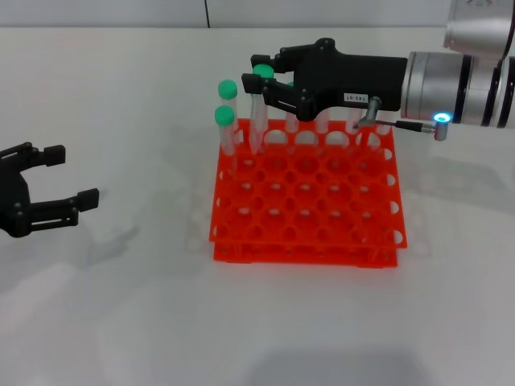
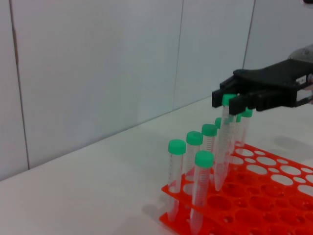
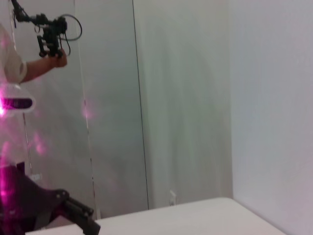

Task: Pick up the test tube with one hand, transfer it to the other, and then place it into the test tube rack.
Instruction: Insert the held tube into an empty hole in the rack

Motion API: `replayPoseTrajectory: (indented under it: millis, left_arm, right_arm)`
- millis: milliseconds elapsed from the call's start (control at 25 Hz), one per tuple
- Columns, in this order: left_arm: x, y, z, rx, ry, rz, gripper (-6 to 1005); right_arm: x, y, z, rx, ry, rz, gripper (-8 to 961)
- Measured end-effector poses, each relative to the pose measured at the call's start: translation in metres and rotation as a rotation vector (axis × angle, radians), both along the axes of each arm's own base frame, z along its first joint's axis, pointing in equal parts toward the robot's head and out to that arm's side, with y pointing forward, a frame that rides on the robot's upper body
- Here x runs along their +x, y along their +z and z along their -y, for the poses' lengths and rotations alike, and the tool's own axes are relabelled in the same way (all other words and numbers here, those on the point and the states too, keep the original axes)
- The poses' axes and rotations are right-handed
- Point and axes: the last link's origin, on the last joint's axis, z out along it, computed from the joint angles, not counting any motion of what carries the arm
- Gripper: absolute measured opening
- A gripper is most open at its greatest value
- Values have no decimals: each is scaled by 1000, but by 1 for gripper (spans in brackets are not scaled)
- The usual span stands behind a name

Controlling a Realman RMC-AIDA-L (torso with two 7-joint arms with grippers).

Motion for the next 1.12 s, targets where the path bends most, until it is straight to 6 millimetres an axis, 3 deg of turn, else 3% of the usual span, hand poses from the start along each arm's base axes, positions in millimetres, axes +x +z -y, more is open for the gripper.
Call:
replayPoseTrajectory:
  millis: [1120]
  left_arm:
    - [-3, -14, -6, -29, 15, -13, 881]
  right_arm:
    - [8, -18, -1, 3, -45, 101, 266]
